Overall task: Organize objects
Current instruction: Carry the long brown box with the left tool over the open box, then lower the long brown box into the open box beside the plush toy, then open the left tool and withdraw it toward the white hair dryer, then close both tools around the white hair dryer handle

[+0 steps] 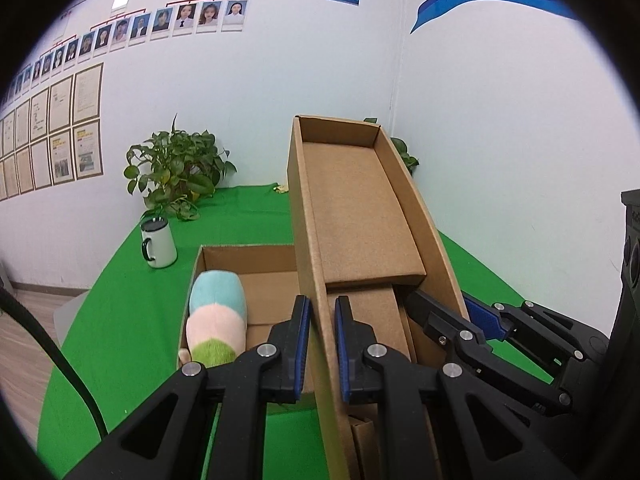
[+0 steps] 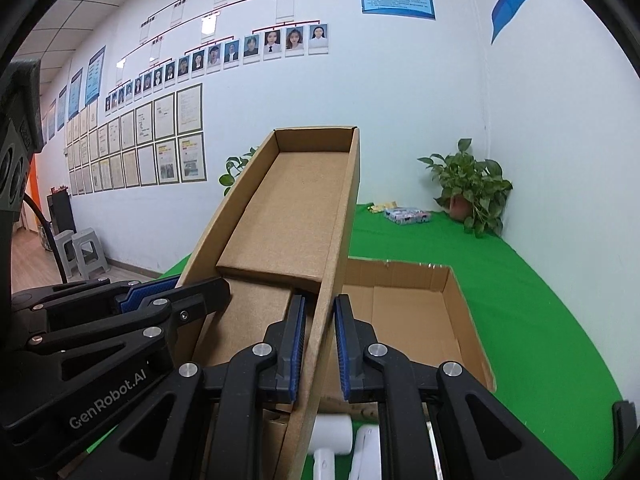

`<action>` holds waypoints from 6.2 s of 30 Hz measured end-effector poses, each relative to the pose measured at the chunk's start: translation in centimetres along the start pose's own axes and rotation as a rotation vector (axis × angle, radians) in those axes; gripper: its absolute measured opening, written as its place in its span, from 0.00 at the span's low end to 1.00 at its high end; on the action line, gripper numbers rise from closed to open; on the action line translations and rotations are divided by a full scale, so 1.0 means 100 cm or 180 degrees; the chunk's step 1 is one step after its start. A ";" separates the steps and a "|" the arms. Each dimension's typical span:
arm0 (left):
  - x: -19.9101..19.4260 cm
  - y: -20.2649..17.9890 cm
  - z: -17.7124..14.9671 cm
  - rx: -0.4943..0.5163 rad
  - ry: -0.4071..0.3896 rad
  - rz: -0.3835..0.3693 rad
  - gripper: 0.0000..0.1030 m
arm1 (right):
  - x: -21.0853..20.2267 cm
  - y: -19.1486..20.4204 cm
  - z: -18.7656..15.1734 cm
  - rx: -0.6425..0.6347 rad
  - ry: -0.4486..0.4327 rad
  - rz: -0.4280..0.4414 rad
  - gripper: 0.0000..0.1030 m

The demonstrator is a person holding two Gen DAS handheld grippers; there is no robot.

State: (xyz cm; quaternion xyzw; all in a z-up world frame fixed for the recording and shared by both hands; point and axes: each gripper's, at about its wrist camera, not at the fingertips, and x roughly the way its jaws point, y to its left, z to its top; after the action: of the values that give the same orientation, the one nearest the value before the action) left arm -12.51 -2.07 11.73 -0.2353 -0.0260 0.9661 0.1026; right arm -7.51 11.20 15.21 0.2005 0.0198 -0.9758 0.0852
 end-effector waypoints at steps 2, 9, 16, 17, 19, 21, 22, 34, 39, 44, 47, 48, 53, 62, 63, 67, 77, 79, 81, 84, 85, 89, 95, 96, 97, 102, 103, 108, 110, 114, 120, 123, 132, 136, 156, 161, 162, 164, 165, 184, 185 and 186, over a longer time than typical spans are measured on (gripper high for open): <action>0.004 0.001 0.011 0.0029 -0.0032 0.0007 0.12 | 0.006 -0.001 0.014 -0.0003 -0.0022 -0.0001 0.12; 0.020 0.004 0.041 0.0108 -0.0089 0.0032 0.12 | 0.027 -0.009 0.061 -0.0009 -0.0126 -0.0033 0.12; 0.045 0.014 0.064 0.0103 -0.0002 0.0084 0.12 | 0.063 -0.016 0.106 -0.0012 -0.0077 0.0009 0.12; 0.049 0.015 0.065 0.0107 0.0020 0.0097 0.12 | 0.070 -0.016 0.110 -0.0011 -0.0061 0.0017 0.12; 0.056 0.019 0.067 0.0093 0.0056 0.0113 0.12 | 0.086 -0.019 0.119 -0.0006 -0.0003 0.0047 0.12; 0.064 0.024 0.068 0.0054 0.0093 0.0119 0.12 | 0.103 -0.018 0.126 0.0006 0.0047 0.0072 0.12; 0.067 0.026 0.068 0.0050 0.0109 0.0125 0.12 | 0.111 -0.019 0.128 0.0014 0.0069 0.0086 0.12; 0.127 0.047 0.046 0.0073 0.0513 0.0266 0.12 | 0.209 -0.018 0.105 0.0142 0.0388 0.0227 0.12; 0.159 0.052 0.024 0.0092 0.0770 0.0335 0.12 | 0.262 -0.030 0.073 0.0281 0.0619 0.0320 0.12; 0.190 0.058 -0.001 0.0110 0.1060 0.0393 0.12 | 0.310 -0.041 0.029 0.0395 0.0833 0.0395 0.12; 0.206 0.061 -0.016 0.0120 0.1255 0.0420 0.12 | 0.337 -0.045 0.004 0.0477 0.0975 0.0453 0.12; 0.210 0.062 -0.020 0.0112 0.1309 0.0422 0.12 | 0.345 -0.046 -0.005 0.0511 0.1024 0.0460 0.12; 0.225 0.068 -0.037 0.0045 0.1558 0.0408 0.12 | 0.372 -0.049 -0.043 0.0606 0.1221 0.0454 0.12; 0.235 0.072 -0.046 -0.0075 0.1728 0.0378 0.15 | 0.389 -0.041 -0.076 0.0663 0.1424 0.0390 0.11; 0.234 0.072 -0.046 -0.0083 0.1733 0.0362 0.16 | 0.388 -0.038 -0.077 0.0653 0.1431 0.0391 0.10; 0.221 0.077 -0.043 -0.0103 0.1691 0.0297 0.21 | 0.393 -0.032 -0.077 0.0567 0.1518 0.0355 0.10; 0.175 0.091 -0.032 -0.0082 0.1404 0.0356 0.23 | 0.411 -0.011 -0.072 0.0285 0.1837 0.0335 0.10; 0.170 0.094 -0.031 -0.0071 0.1370 0.0381 0.23 | 0.411 -0.004 -0.072 0.0177 0.1848 0.0299 0.10; 0.165 0.098 -0.031 -0.0101 0.1351 0.0376 0.23 | 0.410 0.002 -0.072 0.0098 0.1861 0.0282 0.10; 0.162 0.104 -0.032 -0.0117 0.1332 0.0394 0.23 | 0.407 0.008 -0.071 -0.0051 0.1878 0.0271 0.11; 0.162 0.105 -0.032 -0.0117 0.1333 0.0398 0.22 | 0.408 0.011 -0.071 -0.0112 0.1882 0.0258 0.11; 0.160 0.108 -0.035 -0.0129 0.1318 0.0371 0.22 | 0.406 0.014 -0.071 -0.0261 0.1877 0.0233 0.11; 0.158 0.103 -0.036 -0.0115 0.1256 0.0344 0.23 | 0.404 0.007 -0.072 -0.0119 0.1832 0.0363 0.16; 0.157 0.102 -0.036 -0.0109 0.1241 0.0342 0.23 | 0.403 0.004 -0.073 -0.0084 0.1822 0.0379 0.16; 0.155 0.100 -0.035 -0.0111 0.1218 0.0320 0.23 | 0.401 0.002 -0.072 -0.0050 0.1781 0.0398 0.16; 0.144 0.095 -0.033 -0.0093 0.1051 0.0339 0.33 | 0.371 -0.007 -0.058 0.0034 0.1438 0.0525 0.48; 0.141 0.093 -0.033 -0.0083 0.1023 0.0334 0.33 | 0.360 -0.009 -0.055 0.0032 0.1336 0.0526 0.51; 0.130 0.082 -0.033 0.0013 0.0907 0.0343 0.44 | 0.308 -0.029 -0.049 0.0088 0.1045 0.0379 0.70; 0.121 0.073 -0.037 0.0036 0.0777 0.0390 0.67 | 0.279 -0.039 -0.053 0.0171 0.1002 0.0362 0.78; 0.098 0.049 -0.050 0.0069 0.0424 0.0371 0.78 | 0.224 -0.047 -0.067 0.0080 0.0781 0.0203 0.99; 0.071 0.015 -0.073 0.0020 0.0310 0.0021 0.78 | 0.164 -0.054 -0.104 0.0080 0.0680 -0.0095 0.99; 0.060 0.004 -0.081 0.0028 0.0288 -0.0029 0.78 | 0.147 -0.059 -0.116 0.0146 0.0695 -0.0105 0.99; 0.049 0.004 -0.109 -0.0202 0.0552 -0.0282 0.78 | 0.121 -0.062 -0.146 0.0206 0.0865 0.0143 0.99; 0.055 0.005 -0.132 -0.0333 0.0803 -0.0509 0.77 | 0.109 -0.058 -0.181 0.0178 0.1112 0.0350 0.99; 0.123 -0.001 -0.179 -0.1093 0.1773 -0.1587 0.61 | 0.154 -0.027 -0.213 0.0207 0.1579 0.0625 0.28; 0.103 -0.009 -0.196 -0.1035 0.1858 -0.1615 0.61 | 0.122 -0.021 -0.227 0.0206 0.1637 0.0671 0.27; 0.104 -0.009 -0.196 -0.1051 0.1857 -0.1615 0.61 | 0.117 -0.020 -0.228 0.0249 0.1658 0.0713 0.27; 0.109 -0.007 -0.194 -0.1092 0.1853 -0.1561 0.61 | 0.113 -0.020 -0.227 0.0352 0.1704 0.0766 0.28; 0.112 -0.006 -0.193 -0.1108 0.1848 -0.1533 0.61 | 0.113 -0.020 -0.224 0.0372 0.1687 0.0764 0.29; 0.098 0.002 -0.217 -0.1269 0.1932 -0.1686 0.36 | 0.093 -0.020 -0.227 0.0417 0.1740 0.0602 0.27; 0.099 0.003 -0.218 -0.1320 0.1917 -0.1694 0.36 | 0.088 -0.020 -0.234 0.0467 0.1751 0.0605 0.28; 0.100 0.004 -0.218 -0.1336 0.1914 -0.1700 0.35 | 0.089 -0.021 -0.233 0.0501 0.1756 0.0599 0.28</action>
State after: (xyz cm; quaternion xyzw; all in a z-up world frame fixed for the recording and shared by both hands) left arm -11.22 -0.27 -12.20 -0.5063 -0.2502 0.7683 0.3012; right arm -6.85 13.56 -9.73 0.4649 -0.0522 -0.8708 0.1509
